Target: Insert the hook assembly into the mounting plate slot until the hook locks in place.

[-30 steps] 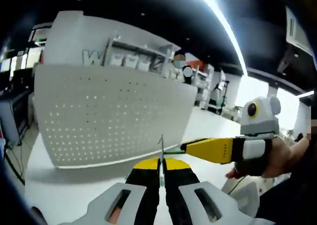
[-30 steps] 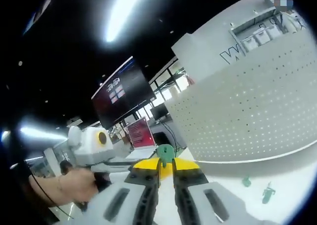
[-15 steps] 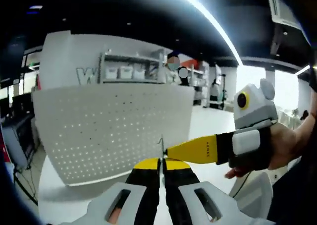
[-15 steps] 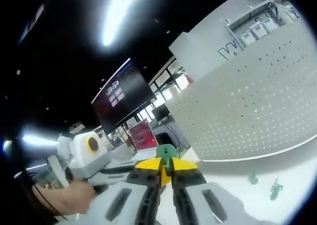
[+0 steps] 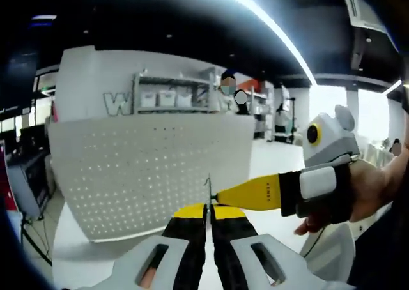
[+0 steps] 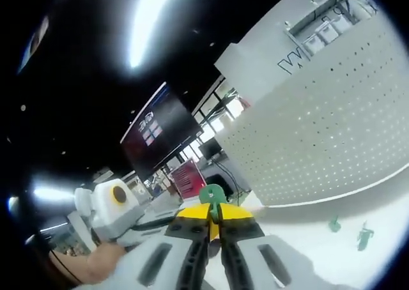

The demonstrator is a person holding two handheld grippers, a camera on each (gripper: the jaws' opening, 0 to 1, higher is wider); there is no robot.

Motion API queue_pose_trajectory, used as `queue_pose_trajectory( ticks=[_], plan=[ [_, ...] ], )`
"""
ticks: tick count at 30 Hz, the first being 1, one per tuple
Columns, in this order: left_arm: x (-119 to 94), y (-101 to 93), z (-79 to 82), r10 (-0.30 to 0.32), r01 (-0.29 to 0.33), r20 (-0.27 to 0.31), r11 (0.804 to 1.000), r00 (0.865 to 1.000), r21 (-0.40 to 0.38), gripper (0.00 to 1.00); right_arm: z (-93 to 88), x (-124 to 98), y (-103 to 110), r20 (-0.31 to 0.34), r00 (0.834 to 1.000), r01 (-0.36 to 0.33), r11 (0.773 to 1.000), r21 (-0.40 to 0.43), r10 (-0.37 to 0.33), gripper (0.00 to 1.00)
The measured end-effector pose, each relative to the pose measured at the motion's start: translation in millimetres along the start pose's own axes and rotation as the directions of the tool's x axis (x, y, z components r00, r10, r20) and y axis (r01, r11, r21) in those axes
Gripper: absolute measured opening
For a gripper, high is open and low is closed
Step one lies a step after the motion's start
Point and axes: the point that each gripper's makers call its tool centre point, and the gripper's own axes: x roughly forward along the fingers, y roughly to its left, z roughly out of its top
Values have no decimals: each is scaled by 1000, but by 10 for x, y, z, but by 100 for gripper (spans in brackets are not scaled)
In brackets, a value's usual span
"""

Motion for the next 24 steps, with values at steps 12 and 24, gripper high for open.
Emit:
queue_pose_trajectory(
  ticks=[12, 24],
  plan=[
    [-43, 9, -24, -75, 73, -45, 996, 996, -45, 9, 8, 34, 33, -20, 999, 45, 998, -46, -46, 0],
    [-88, 150, -71, -137, 128, -62, 984, 989, -127, 66, 111, 84, -16, -14, 990, 134, 962, -239, -141, 0]
  ],
)
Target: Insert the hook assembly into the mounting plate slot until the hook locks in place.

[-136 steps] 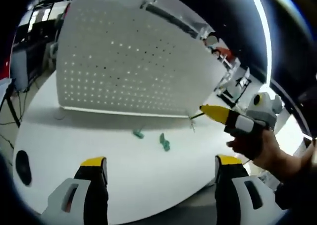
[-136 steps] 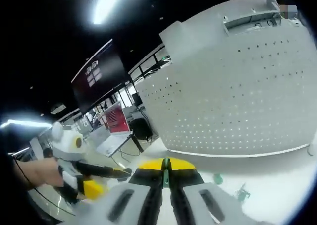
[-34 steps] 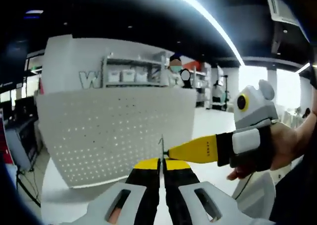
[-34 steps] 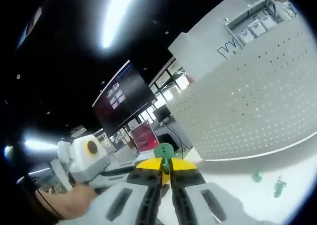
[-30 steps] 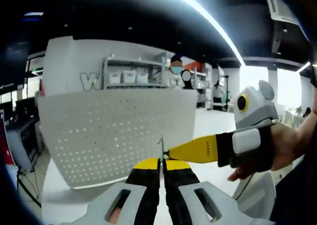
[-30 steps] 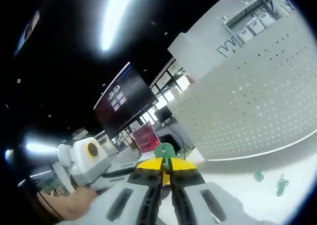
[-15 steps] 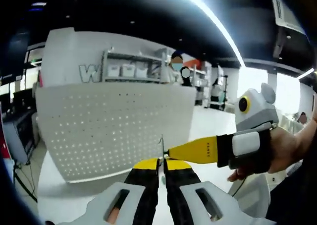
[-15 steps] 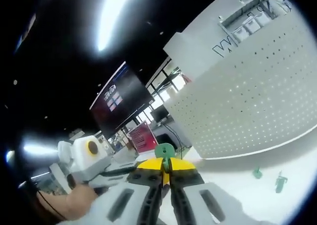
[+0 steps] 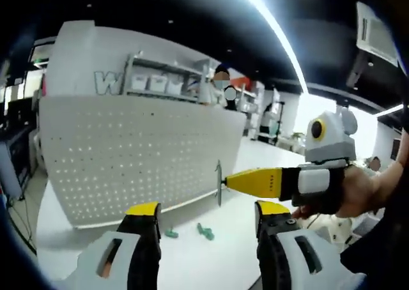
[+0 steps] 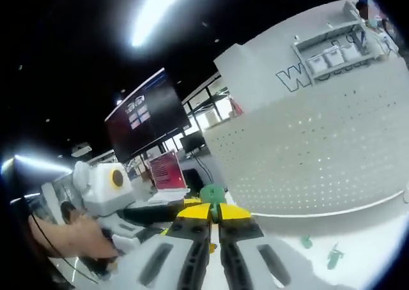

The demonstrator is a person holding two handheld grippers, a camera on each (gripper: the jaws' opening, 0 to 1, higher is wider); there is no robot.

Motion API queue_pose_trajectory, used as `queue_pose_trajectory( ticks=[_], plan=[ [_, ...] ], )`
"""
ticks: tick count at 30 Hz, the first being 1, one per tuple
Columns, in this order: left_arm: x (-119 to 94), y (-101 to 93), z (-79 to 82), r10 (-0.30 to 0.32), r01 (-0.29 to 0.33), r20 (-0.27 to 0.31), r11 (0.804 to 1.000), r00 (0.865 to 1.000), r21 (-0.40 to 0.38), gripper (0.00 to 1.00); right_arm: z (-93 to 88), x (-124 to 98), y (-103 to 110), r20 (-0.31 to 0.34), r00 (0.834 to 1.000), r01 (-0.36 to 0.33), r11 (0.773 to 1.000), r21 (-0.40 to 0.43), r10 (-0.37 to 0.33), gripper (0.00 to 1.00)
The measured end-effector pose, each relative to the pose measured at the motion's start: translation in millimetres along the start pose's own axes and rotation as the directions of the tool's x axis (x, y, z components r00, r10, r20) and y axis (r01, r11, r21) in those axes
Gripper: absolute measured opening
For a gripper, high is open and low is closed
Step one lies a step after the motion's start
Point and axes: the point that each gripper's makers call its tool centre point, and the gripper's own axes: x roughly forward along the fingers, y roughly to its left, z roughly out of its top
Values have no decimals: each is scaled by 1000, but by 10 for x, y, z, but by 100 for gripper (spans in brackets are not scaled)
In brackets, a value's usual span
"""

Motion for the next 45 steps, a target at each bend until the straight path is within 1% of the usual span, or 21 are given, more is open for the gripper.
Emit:
queue_pose_trajectory(
  ticks=[4, 6, 7, 8, 9, 11, 12, 16, 18, 20, 21, 23, 24, 25, 26, 31, 35, 36, 38, 41, 45],
  plan=[
    [-40, 64, -47, -4, 3, -7, 999, 1000, -53, 82, 46, 31, -53, 7, 999, 35, 997, -67, -35, 0],
    [-60, 97, -48, 2, -1, 10, 996, 1000, -84, 91, 83, 56, -97, 21, 998, 61, 993, -99, -60, 0],
    [-70, 111, -40, 8, -7, 20, 996, 1000, -90, 95, 113, 63, -126, 36, 997, 77, 990, -119, -73, 0],
    [-86, 131, -16, 19, -15, 39, 996, 999, -88, 98, 186, 57, -177, 73, 993, 107, 985, -135, -97, 0],
    [-96, 137, -12, 20, -17, 43, 996, 999, -89, 100, 253, 44, -228, 105, 987, 135, 979, -154, -120, 0],
    [-116, 138, -20, 18, -14, 39, 996, 999, -93, 100, 322, 31, -311, 133, 979, 179, 969, -172, -157, 0],
    [-121, 139, -33, 17, -14, 34, 995, 999, -95, 100, 366, 35, -356, 149, 974, 197, 967, -163, -173, 0],
    [-158, 141, -133, 5, -4, 3, 995, 1000, -97, 100, 450, 50, -513, 186, 954, 269, 947, -175, -237, 0],
    [-174, 156, -184, 5, -6, -9, 994, 1000, -105, 100, 478, 67, -559, 198, 946, 292, 940, -177, -256, 0],
    [-185, 175, -224, 8, -10, -15, 993, 1000, -117, 100, 513, 95, -621, 213, 935, 326, 926, -191, -285, 0],
    [-186, 182, -240, 10, -12, -18, 992, 1000, -122, 100, 533, 115, -675, 222, 924, 355, 913, -199, -311, 0],
    [-188, 187, -258, 11, -14, -26, 992, 1000, -128, 100, 567, 173, -729, 232, 916, 371, 912, -176, -328, 0],
    [-189, 191, -262, 12, -16, -27, 992, 1000, -128, 100, 582, 200, -747, 236, 912, 380, 906, -186, -334, 0],
    [-194, 197, -268, 15, -18, -29, 992, 999, -125, 100, 603, 241, -784, 239, 907, 398, 892, -215, -347, 0],
    [-196, 203, -270, 16, -20, -29, 992, 999, -124, 100, 611, 275, -793, 239, 907, 398, 892, -215, -347, 0],
    [-209, 269, -297, 33, -36, -32, 992, 999, -117, 100, 722, 448, -888, 269, 887, 438, 870, -227, -376, 0],
    [-201, 300, -330, 39, -44, -45, 993, 998, -106, 100, 773, 578, -944, 279, 875, 461, 857, -231, -395, 0],
    [-195, 311, -341, 40, -45, -47, 993, 998, -105, 100, 815, 599, -958, 295, 866, 476, 849, -231, -405, 0],
    [-187, 346, -370, 46, -52, -56, 993, 997, -105, 100, 886, 657, -977, 316, 855, 488, 845, -221, -411, 0],
    [-183, 412, -415, 54, -61, -65, 992, 996, -114, 100, 947, 762, -1023, 325, 848, 497, 841, -212, -419, 0],
    [-194, 474, -472, 65, -74, -78, 989, 995, -126, 100, 1027, 915, -1141, 342, 829, 516, 840, -166, -442, 0]
  ],
)
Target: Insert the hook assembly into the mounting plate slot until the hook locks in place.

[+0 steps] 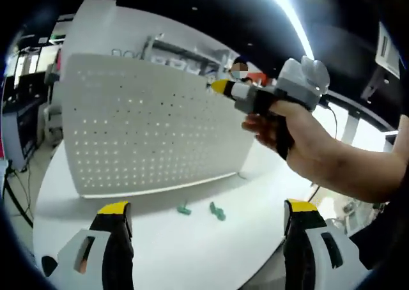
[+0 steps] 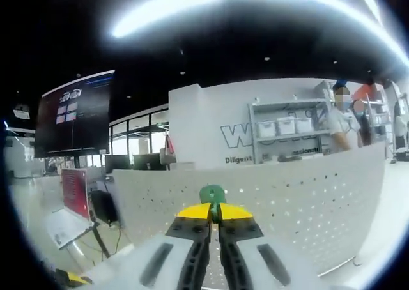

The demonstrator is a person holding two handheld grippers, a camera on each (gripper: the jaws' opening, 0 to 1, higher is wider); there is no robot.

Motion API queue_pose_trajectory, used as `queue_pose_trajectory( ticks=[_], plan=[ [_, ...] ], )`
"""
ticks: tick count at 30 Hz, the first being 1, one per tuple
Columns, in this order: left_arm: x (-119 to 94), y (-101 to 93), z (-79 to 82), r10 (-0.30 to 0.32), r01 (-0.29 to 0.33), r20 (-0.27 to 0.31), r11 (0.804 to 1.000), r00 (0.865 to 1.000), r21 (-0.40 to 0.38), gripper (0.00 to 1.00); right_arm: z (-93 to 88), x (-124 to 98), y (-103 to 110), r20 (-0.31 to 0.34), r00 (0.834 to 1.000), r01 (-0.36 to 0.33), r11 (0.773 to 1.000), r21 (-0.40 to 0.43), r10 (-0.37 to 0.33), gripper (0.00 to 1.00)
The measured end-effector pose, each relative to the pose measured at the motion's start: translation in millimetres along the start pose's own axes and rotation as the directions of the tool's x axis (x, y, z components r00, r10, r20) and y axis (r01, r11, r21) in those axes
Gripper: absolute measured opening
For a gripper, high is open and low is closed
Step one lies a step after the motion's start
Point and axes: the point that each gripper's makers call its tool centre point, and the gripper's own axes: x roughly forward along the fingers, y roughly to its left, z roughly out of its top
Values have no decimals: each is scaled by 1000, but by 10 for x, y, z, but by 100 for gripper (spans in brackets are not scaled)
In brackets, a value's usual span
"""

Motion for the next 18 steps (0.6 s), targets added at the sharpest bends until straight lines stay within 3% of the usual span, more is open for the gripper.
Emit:
queue_pose_trajectory(
  ticks=[9, 18],
  plan=[
    [10, 128, -107, 17, -18, -24, 1000, 1000, -26, 100, -17, 330, -67, 19, 999, 42, 998, 50, -43, 0],
    [48, 202, -155, 17, -19, -34, 999, 999, -47, 100, -131, 530, 41, 8, 999, 36, 998, 55, -36, 0]
  ],
)
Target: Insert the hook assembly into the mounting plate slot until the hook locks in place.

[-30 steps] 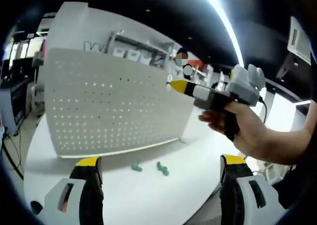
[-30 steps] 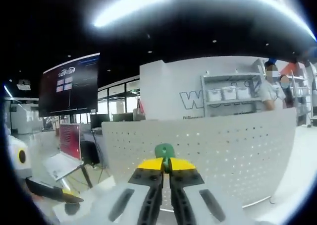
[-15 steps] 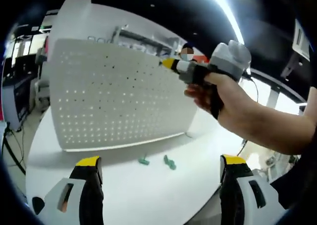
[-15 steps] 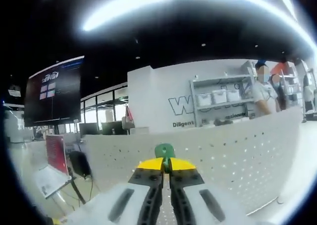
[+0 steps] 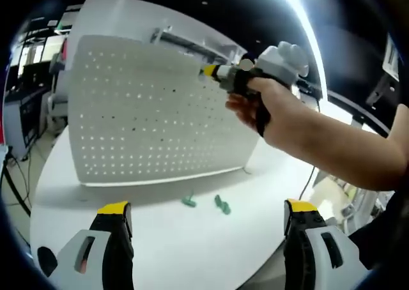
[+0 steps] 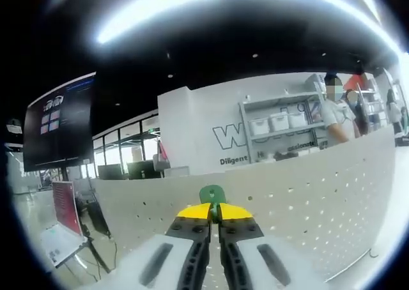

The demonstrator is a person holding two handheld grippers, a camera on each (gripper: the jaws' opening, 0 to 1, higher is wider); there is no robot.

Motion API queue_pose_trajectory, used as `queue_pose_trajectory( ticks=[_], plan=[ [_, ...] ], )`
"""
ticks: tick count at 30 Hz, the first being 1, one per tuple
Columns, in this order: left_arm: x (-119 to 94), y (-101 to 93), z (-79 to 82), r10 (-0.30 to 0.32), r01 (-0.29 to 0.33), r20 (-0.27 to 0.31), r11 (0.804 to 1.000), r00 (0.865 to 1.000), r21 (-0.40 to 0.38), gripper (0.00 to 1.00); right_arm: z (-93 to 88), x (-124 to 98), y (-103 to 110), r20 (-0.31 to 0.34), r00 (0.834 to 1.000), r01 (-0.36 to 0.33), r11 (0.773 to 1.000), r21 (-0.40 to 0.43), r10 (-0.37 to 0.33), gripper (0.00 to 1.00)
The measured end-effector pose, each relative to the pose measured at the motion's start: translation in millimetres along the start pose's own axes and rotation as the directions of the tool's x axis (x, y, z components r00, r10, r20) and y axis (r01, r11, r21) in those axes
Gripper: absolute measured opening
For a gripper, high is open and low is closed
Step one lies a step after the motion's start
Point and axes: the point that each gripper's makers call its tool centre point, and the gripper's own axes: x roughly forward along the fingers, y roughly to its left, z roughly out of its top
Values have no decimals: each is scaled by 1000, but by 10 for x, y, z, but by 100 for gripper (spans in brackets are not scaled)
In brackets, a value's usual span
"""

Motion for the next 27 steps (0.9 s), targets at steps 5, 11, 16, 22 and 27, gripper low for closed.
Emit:
queue_pose_trajectory(
  ticks=[5, 11, 16, 22, 27],
  plan=[
    [-30, 55, -7, 6, -6, -4, 1000, 1000, -5, 100, -85, 78, 68, -3, 1000, 5, 1000, -5, -5, 0],
    [-80, 170, -49, 30, -30, -7, 999, 1000, -24, 100, -121, 130, 77, 14, 999, 39, 999, -9, -39, 0],
    [-70, 200, -67, 38, -38, -4, 998, 999, -40, 100, -150, 140, 39, 9, 998, 60, 998, 1, -60, 0],
    [-50, 176, -68, 33, -33, 0, 998, 999, -48, 100, -139, 177, 23, 18, 997, 78, 997, -15, -78, 0],
    [-71, 201, -90, 38, -38, 2, 998, 999, -58, 99, -146, 165, 28, 27, 995, 96, 995, -17, -95, 0]
  ],
)
